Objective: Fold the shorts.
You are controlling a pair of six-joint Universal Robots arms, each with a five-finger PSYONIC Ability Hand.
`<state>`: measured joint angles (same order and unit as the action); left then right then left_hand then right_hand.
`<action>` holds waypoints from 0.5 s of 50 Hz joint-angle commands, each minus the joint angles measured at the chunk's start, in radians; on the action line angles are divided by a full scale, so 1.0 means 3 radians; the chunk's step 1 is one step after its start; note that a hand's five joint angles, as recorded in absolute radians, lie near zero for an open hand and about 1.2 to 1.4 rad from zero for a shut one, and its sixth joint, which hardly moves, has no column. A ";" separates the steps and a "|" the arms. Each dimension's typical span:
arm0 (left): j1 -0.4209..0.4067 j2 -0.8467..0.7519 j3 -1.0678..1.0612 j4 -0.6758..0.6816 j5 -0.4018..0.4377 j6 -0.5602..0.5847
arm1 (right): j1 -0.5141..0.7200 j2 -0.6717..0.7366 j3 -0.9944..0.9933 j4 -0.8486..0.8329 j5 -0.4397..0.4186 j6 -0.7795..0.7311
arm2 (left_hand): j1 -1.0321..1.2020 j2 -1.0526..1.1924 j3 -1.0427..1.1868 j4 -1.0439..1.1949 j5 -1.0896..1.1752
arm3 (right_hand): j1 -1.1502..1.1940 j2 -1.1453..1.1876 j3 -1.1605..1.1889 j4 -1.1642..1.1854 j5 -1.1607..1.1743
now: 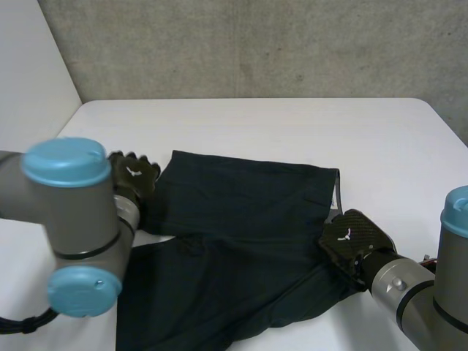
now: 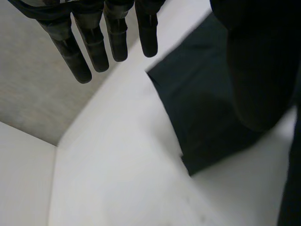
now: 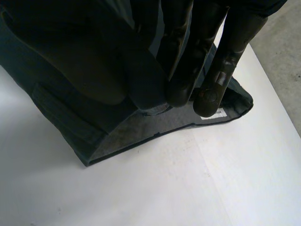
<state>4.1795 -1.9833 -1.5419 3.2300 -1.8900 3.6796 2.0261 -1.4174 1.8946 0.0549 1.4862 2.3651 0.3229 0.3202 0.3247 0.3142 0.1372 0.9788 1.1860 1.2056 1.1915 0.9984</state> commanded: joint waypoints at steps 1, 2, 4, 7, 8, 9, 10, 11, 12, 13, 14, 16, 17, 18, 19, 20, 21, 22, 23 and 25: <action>-0.0029 0.0786 -0.0428 -0.0502 0.0082 -0.0570 | -0.0101 0.0016 -0.0062 -0.0009 -0.0086 0.0313 | 0.0134 0.0143 0.0128 0.0163 0.0172 | 0.1391 0.0701 0.0635 0.0683 0.0744; -0.0039 0.0833 -0.0464 -0.0621 0.0113 -0.0627 | -0.0137 0.0021 -0.0067 -0.0009 -0.0096 0.0323 | 0.0134 0.0143 0.0128 0.0163 0.0172 | 0.1391 0.0701 0.0635 0.0683 0.0744; -0.0120 0.0940 -0.0541 -0.1003 0.0255 -0.0780 | -0.0224 0.0056 -0.0067 -0.0009 -0.0142 0.0339 | 0.0134 0.0143 0.0128 0.0163 0.0172 | 0.1391 0.0701 0.0635 0.0683 0.0744; -0.0264 0.0986 -0.0643 -0.1485 0.0526 -0.1000 | -0.0265 0.0164 -0.0067 -0.0035 -0.0173 0.0339 | 0.0134 0.0143 0.0128 0.0163 0.0172 | 0.1391 0.0701 0.0635 0.0683 0.0744; -0.0289 0.0992 -0.0674 -0.1582 0.0583 -0.1046 | -0.0270 0.0189 -0.0067 -0.0060 -0.0163 0.0334 | 0.0134 0.0143 0.0128 0.0163 0.0172 | 0.1391 0.0701 0.0635 0.0683 0.0744; -0.0315 0.1002 -0.0740 -0.1735 0.0664 -0.1138 | -0.0275 0.0194 -0.0067 -0.0070 -0.0158 0.0328 | 0.0144 0.0153 0.0138 0.0173 0.0181 | 0.1391 0.0701 0.0635 0.0683 0.0744; -0.0315 0.1012 -0.0781 -0.1797 0.0690 -0.1179 | -0.0280 0.0194 -0.0067 -0.0086 -0.0153 0.0323 | 0.0144 0.0153 0.0138 0.0173 0.0182 | 0.1391 0.0701 0.0635 0.0683 0.0744; -0.0325 0.1042 -0.0873 -0.1849 0.0716 -0.1230 | -0.0280 0.0194 -0.0067 -0.0096 -0.0153 0.0323 | 0.0154 0.0163 0.0148 0.0183 0.0191 | 0.1391 0.0701 0.0635 0.0683 0.0744; -0.0325 0.1053 -0.0909 -0.1844 0.0716 -0.1241 | -0.0285 0.0194 -0.0067 -0.0101 -0.0148 0.0323 | 0.0154 0.0163 0.0148 0.0183 0.0191 | 0.1391 0.0701 0.0635 0.0683 0.0744; -0.0315 0.1058 -0.1005 -0.1814 0.0716 -0.1241 | -0.0300 0.0200 -0.0067 -0.0106 -0.0147 0.0323 | 0.0164 0.0173 0.0158 0.0193 0.0201 | 0.1391 0.0701 0.0635 0.0683 0.0744; -0.0310 0.1053 -0.1082 -0.1763 0.0711 -0.1231 | -0.0326 0.0195 -0.0067 -0.0106 -0.0153 0.0323 | 0.0173 0.0182 0.0167 0.0202 0.0211 | 0.1391 0.0701 0.0635 0.0683 0.0744; -0.0290 0.1023 -0.1195 -0.1610 0.0706 -0.1226 | -0.0347 0.0189 -0.0067 -0.0101 -0.0153 0.0318 | 0.0629 0.0638 0.0623 0.0658 0.0666 | 0.1391 0.0701 0.0635 0.0683 0.0744; -0.0290 0.1017 -0.1196 -0.1604 0.0706 -0.1226 | -0.0347 0.0189 -0.0067 -0.0106 -0.0153 0.0318 | 0.0672 0.0681 0.0666 0.0701 0.0710 | 0.1391 0.0701 0.0635 0.0683 0.0744; -0.0285 0.1002 -0.1206 -0.1553 0.0696 -0.1221 | -0.0347 0.0189 -0.0067 -0.0106 -0.0153 0.0313 | 0.1031 0.1040 0.1025 0.1060 0.1068 | 0.1391 0.0701 0.0635 0.0683 0.0744; -0.0285 0.0977 -0.1211 -0.1482 0.0686 -0.1215 | -0.0342 0.0184 -0.0072 -0.0106 -0.0153 0.0318 | 0.1616 0.1625 0.1610 0.1645 0.1653 | 0.1391 0.0701 0.0635 0.0683 0.0744; -0.0279 0.0905 -0.1191 -0.1314 0.0650 -0.1210 | -0.0336 0.0179 -0.0072 -0.0106 -0.0158 0.0318 | 0.2784 0.2793 0.2778 0.2813 0.2822 | 0.1391 0.0701 0.0635 0.0683 0.0744; -0.0274 0.0864 -0.1170 -0.1216 0.0625 -0.1210 | -0.0331 0.0179 -0.0082 -0.0106 -0.0158 0.0318 | 0.3213 0.3222 0.3207 0.3242 0.3250 | 0.1391 0.0701 0.0635 0.0683 0.0744; -0.0264 0.0833 -0.1145 -0.1104 0.0589 -0.1205 | -0.0316 0.0174 -0.0087 -0.0106 -0.0158 0.0313 | 0.3574 0.3583 0.3568 0.3603 0.3612 | 0.1391 0.0701 0.0635 0.0683 0.0744; -0.0254 0.0813 -0.1114 -0.1022 0.0563 -0.1195 | -0.0301 0.0179 -0.0128 -0.0106 -0.0158 0.0308 | 0.3578 0.3587 0.3572 0.3607 0.3615 | 0.1391 0.0701 0.0635 0.0683 0.0744; -0.0223 0.0777 -0.0951 -0.0751 0.0512 -0.1108 | -0.0296 0.0184 -0.0184 -0.0111 -0.0153 0.0308 | 0.3578 0.3587 0.3572 0.3607 0.3615 | 0.1391 0.0701 0.0635 0.0683 0.0744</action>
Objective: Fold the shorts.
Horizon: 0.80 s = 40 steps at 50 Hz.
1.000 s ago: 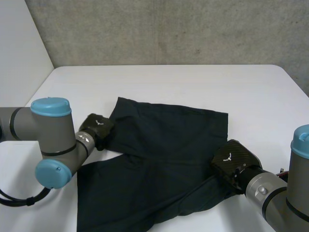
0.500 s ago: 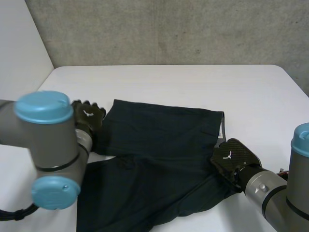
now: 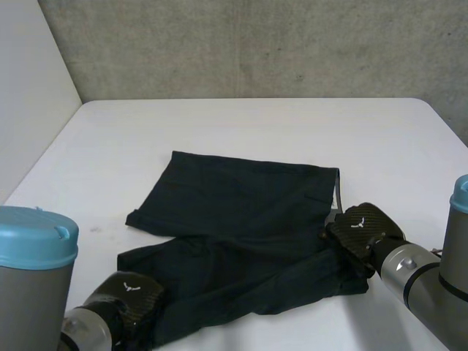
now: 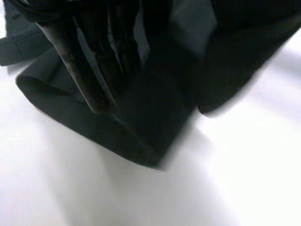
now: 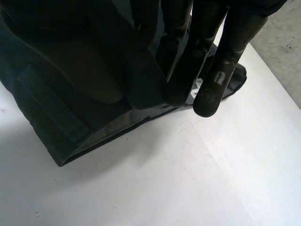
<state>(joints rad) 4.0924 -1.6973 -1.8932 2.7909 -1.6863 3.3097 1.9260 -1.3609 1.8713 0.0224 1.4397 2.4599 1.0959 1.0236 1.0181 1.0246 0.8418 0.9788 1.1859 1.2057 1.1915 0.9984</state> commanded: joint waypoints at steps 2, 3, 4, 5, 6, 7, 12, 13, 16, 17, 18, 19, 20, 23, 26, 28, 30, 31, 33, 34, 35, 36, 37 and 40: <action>0.0108 -0.0237 0.0419 0.0993 -0.0183 0.0287 | 0.0048 0.0011 -0.0229 -0.0018 0.0002 -0.0008 | 0.1001 0.1242 0.1260 0.1239 0.1266 | 0.1391 0.0701 0.0635 0.0683 0.0744; 0.0118 -0.0293 0.0501 0.1091 -0.0183 0.0354 | 0.0048 0.0016 -0.0280 -0.0028 0.0002 -0.0008 | 0.1001 0.1242 0.1260 0.1239 0.1266 | 0.1391 0.0701 0.0635 0.0683 0.0744; 0.0124 -0.0350 0.0583 0.1193 -0.0183 0.0426 | 0.0048 0.0026 -0.0342 -0.0054 0.0007 -0.0008 | 0.1001 0.1242 0.1260 0.1239 0.1266 | 0.1391 0.0701 0.0635 0.0683 0.0744; 0.0129 -0.0411 0.0680 0.1301 -0.0183 0.0507 | 0.0048 0.0037 -0.0408 -0.0079 0.0012 -0.0003 | 0.1001 0.1242 0.1260 0.1239 0.1266 | 0.1391 0.0701 0.0635 0.0683 0.0744; 0.0144 -0.0548 0.0873 0.1499 -0.0183 0.0680 | 0.0048 0.0082 -0.0545 -0.0161 0.0038 -0.0003 | 0.1001 0.1242 0.1260 0.1239 0.1266 | 0.1391 0.0701 0.0635 0.0683 0.0744; 0.0144 -0.0631 0.0977 0.1592 -0.0183 0.0773 | 0.0048 0.0118 -0.0623 -0.0212 0.0058 -0.0008 | 0.1001 0.1242 0.1260 0.1239 0.1266 | 0.1391 0.0701 0.0635 0.0683 0.0744; 0.0159 -0.1208 0.1590 0.2099 -0.0172 0.1290 | 0.0048 0.0511 -0.1170 -0.0524 0.0309 -0.0039 | 0.1001 0.1242 0.1260 0.1239 0.1266 | 0.1391 0.0701 0.0635 0.0683 0.0744; 0.0165 -0.1321 0.1708 0.2175 -0.0177 0.1367 | 0.0048 0.0689 -0.1393 -0.0606 0.0385 -0.0084 | 0.1001 0.1242 0.1260 0.1239 0.1266 | 0.1391 0.0701 0.0635 0.0683 0.0744; 0.0231 -0.1750 0.2168 0.2350 -0.0208 0.1597 | 0.0053 0.0946 -0.1696 -0.0652 0.0437 -0.0182 | 0.1001 0.1242 0.1260 0.1239 0.1266 | 0.1391 0.0701 0.0635 0.0683 0.0744; 0.0256 -0.1868 0.2265 0.2365 -0.0213 0.1658 | 0.0074 0.1139 -0.1905 -0.0668 0.0462 -0.0278 | 0.1001 0.1242 0.1260 0.1239 0.1266 | 0.1391 0.0701 0.0635 0.0683 0.0744; 0.0287 -0.2046 0.2438 0.2386 -0.0213 0.1730 | 0.0079 0.1217 -0.1993 -0.0673 0.0463 -0.0330 | 0.1001 0.1242 0.1260 0.1239 0.1266 | 0.1391 0.0701 0.0635 0.0683 0.0744; 0.0297 -0.2129 0.2531 0.2396 -0.0208 0.1761 | 0.0089 0.1304 -0.2090 -0.0668 0.0463 -0.0386 | 0.1001 0.1242 0.1260 0.1239 0.1266 | 0.1391 0.0701 0.0635 0.0683 0.0744; 0.0318 -0.2206 0.2613 0.2401 -0.0203 0.1786 | 0.0089 0.1396 -0.2182 -0.0668 0.0468 -0.0447 | 0.1001 0.1242 0.1260 0.1239 0.1266 | 0.1391 0.0701 0.0635 0.0683 0.0744; 0.0343 -0.2548 0.2915 0.2478 -0.0167 0.1838 | 0.0089 0.1754 -0.2515 -0.0683 0.0473 -0.0626 | 0.1001 0.1242 0.1260 0.1239 0.1266 | 0.1391 0.0701 0.0635 0.0683 0.0744; 0.0359 -0.2799 0.3125 0.2692 -0.0172 0.1833 | 0.0094 0.2071 -0.2786 -0.0673 0.0447 -0.0657 | 0.1001 0.1242 0.1260 0.1239 0.1266 | 0.1391 0.0701 0.0635 0.0683 0.0744; 0.0359 -0.2866 0.3135 0.2825 -0.0162 0.1828 | 0.0094 0.2229 -0.2888 -0.0683 0.0412 -0.0652 | 0.0547 0.0788 0.0806 0.0785 0.0812 | -0.0840 -0.1530 -0.1596 -0.1549 -0.1487; 0.0349 -0.2907 0.3100 0.3009 -0.0137 0.1822 | 0.0094 0.2291 -0.2919 -0.0688 0.0396 -0.0652 | -0.1778 -0.1537 -0.1519 -0.1541 -0.1513 | -0.2500 -0.3191 -0.3257 -0.3209 -0.3147; 0.0344 -0.2902 0.3079 0.3060 -0.0132 0.1822 | 0.0094 0.2312 -0.2929 -0.0698 0.0396 -0.0652 | -0.2494 -0.2253 -0.2234 -0.2256 -0.2228 | -0.2681 -0.3371 -0.3437 -0.3390 -0.3328; 0.0323 -0.2887 0.2962 0.3203 -0.0126 0.1827 | 0.0099 0.2287 -0.2955 -0.0734 0.0411 -0.0622 | -0.3071 -0.2830 -0.2812 -0.2834 -0.2806 | -0.2681 -0.3371 -0.3437 -0.3390 -0.3328; 0.0313 -0.2871 0.2916 0.3239 -0.0126 0.1822 | 0.0099 0.2256 -0.2950 -0.0744 0.0416 -0.0601 | -0.3071 -0.2830 -0.2812 -0.2834 -0.2806 | -0.2681 -0.3371 -0.3437 -0.3390 -0.3328; 0.0303 -0.2851 0.2865 0.3280 -0.0126 0.1817 | 0.0094 0.2210 -0.2940 -0.0755 0.0422 -0.0556 | -0.3071 -0.2830 -0.2812 -0.2834 -0.2806 | -0.2681 -0.3371 -0.3437 -0.3390 -0.3328; 0.0287 -0.2780 0.2763 0.3346 -0.0126 0.1817 | 0.0074 0.2058 -0.2894 -0.0760 0.0432 -0.0403 | -0.3071 -0.2830 -0.2812 -0.2834 -0.2806 | -0.2681 -0.3371 -0.3437 -0.3390 -0.3328; 0.0287 -0.2713 0.2701 0.3372 -0.0121 0.1817 | 0.0069 0.1970 -0.2868 -0.0760 0.0437 -0.0296 | -0.3071 -0.2830 -0.2812 -0.2834 -0.2806 | -0.2681 -0.3371 -0.3437 -0.3390 -0.3328; 0.0297 -0.2331 0.2411 0.3378 -0.0121 0.1797 | 0.0038 0.1547 -0.2711 -0.0709 0.0407 0.0224 | -0.3071 -0.2830 -0.2812 -0.2834 -0.2806 | -0.2681 -0.3371 -0.3437 -0.3390 -0.3328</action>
<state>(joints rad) 4.1861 -2.5435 -1.0320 3.7705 -1.7239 3.8565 1.9507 -0.7181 0.9926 -0.1987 1.5654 2.3234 0.1961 0.2061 0.2128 0.2061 0.0467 0.2055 0.2273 0.2128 0.2370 0.0710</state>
